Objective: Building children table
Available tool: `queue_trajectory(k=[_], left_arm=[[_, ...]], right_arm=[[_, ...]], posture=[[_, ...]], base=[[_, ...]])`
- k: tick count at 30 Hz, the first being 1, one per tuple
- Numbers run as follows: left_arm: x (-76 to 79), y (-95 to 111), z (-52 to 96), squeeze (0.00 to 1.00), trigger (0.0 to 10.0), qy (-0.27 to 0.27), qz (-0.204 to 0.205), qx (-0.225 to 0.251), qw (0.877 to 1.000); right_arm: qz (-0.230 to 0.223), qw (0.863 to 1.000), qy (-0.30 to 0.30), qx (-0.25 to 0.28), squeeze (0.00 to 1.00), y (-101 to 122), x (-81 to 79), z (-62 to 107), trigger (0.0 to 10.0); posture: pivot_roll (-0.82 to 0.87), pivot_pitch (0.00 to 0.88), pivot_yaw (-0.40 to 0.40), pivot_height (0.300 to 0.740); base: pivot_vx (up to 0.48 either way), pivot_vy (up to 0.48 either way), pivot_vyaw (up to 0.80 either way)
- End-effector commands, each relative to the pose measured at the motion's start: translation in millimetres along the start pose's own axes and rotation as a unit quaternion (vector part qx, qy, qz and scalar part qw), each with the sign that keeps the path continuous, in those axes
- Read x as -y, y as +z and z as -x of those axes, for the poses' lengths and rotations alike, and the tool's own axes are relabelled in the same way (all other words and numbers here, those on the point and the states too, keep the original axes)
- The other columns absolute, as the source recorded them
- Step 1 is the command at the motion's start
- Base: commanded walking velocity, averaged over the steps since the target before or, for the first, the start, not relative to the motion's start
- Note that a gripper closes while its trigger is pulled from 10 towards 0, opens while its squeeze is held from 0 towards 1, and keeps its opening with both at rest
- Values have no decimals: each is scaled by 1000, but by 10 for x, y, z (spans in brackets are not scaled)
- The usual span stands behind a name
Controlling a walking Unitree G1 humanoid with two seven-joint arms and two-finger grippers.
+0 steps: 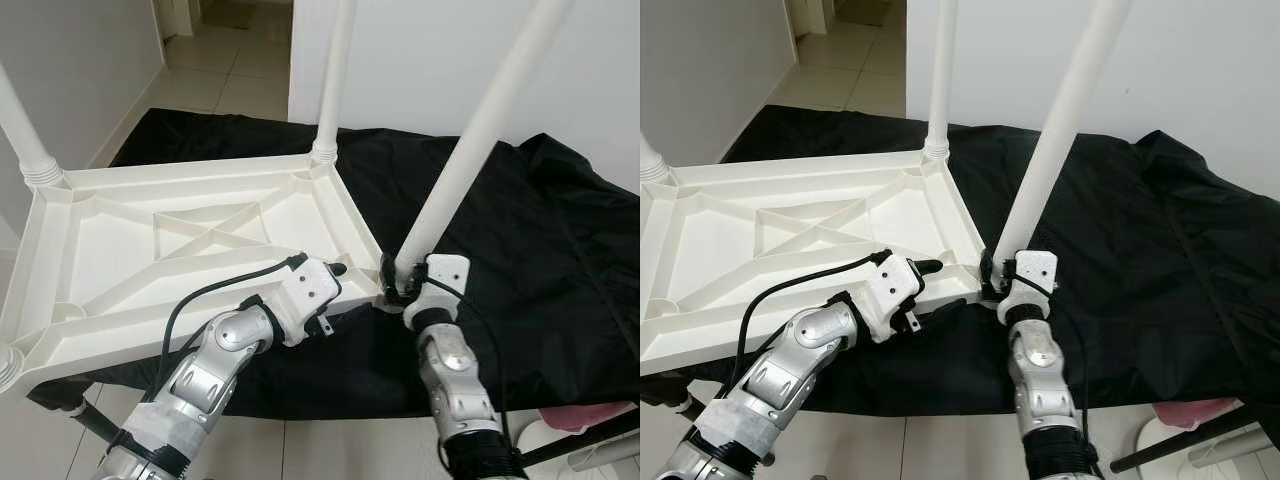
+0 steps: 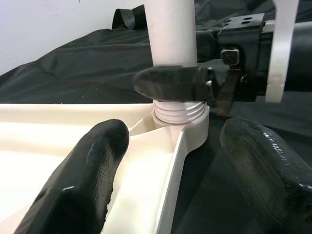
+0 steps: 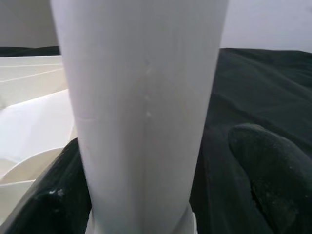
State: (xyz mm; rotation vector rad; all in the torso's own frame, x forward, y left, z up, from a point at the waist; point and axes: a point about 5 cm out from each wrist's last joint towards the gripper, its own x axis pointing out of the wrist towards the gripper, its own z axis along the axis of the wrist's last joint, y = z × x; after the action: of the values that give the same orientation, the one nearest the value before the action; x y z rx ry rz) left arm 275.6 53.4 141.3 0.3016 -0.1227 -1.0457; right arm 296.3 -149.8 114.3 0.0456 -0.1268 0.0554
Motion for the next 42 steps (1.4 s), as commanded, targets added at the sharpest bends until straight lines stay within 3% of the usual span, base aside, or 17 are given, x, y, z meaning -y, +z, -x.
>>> queue_trajectory(k=[1, 2, 9, 13, 24, 25, 26, 27, 28, 29, 40, 41, 42], left_arm=[[28, 29, -17, 0, 10000, -26, -4, 6, 1000], [37, 26, -7, 0, 10000, -28, 0, 6, 1000], [78, 38, 20, 0, 10000, -39, 7, 7, 999], [77, 43, 18, 0, 10000, -37, 7, 7, 999], [87, 40, 9, 0, 10000, -36, 4, 4, 999], [88, 43, 3, 0, 10000, -35, 4, 4, 999], [90, 49, -12, 0, 10000, -34, 2, 6, 999], [90, 49, -12, 0, 10000, -34, 2, 6, 999], [90, 52, -20, 0, 10000, -34, 2, 6, 999], [89, 53, -27, 0, 10000, -33, 2, 6, 999], [86, 63, -41, 0, 10000, -32, -3, 9, 999], [79, 59, -40, 0, 10000, -31, -3, 8, 999], [79, 59, -40, 0, 10000, -31, -3, 8, 999]], right_arm=[[-6, 1000, 10, 2, 1000, 3, 67, 37, 10000], [-5, 999, 36, 5, 0, 8, 76, 45, 10000], [25, 991, 132, 10, 0, 7, 104, 55, 10000], [25, 988, 154, 13, 0, 20, 109, 40, 10000], [49, 968, 245, -5, 0, 53, 150, -223, 10000], [46, 967, 252, -8, 0, 50, 143, -243, 7686], [45, 963, 266, -13, 0, 28, 123, -260, 3961], [45, 963, 266, -13, 0, 28, 123, -260, 3961], [38, 961, 272, -16, 0, 19, 116, -260, 2627], [32, 960, 276, -19, 0, 7, 109, -257, 0], [24, 954, 297, -39, 0, -125, 108, -202, 0], [17, 955, 294, -39, 0, -128, 118, -200, 3137], [17, 955, 294, -39, 0, -128, 118, -200, 3137]], posture=[[0, 0, -74, 740], [1, 0, -75, 740], [1, 0, -76, 740], [1, 0, -76, 740], [5, 0, -78, 740], [5, 0, -78, 740], [11, 0, -84, 740], [11, 0, -84, 740], [15, 0, -89, 740], [15, 0, -89, 740], [14, 0, -91, 740], [10, 0, -90, 740], [10, 0, -90, 740]], base=[[0, 0, 0], [0, 0, 0], [0, 0, 0], [0, 0, 0], [0, 0, 0], [0, 0, 0], [0, 0, 0], [0, 0, 0], [0, 0, 0], [0, 0, 0], [0, 0, 0], [0, 0, 0], [0, 0, 0]])
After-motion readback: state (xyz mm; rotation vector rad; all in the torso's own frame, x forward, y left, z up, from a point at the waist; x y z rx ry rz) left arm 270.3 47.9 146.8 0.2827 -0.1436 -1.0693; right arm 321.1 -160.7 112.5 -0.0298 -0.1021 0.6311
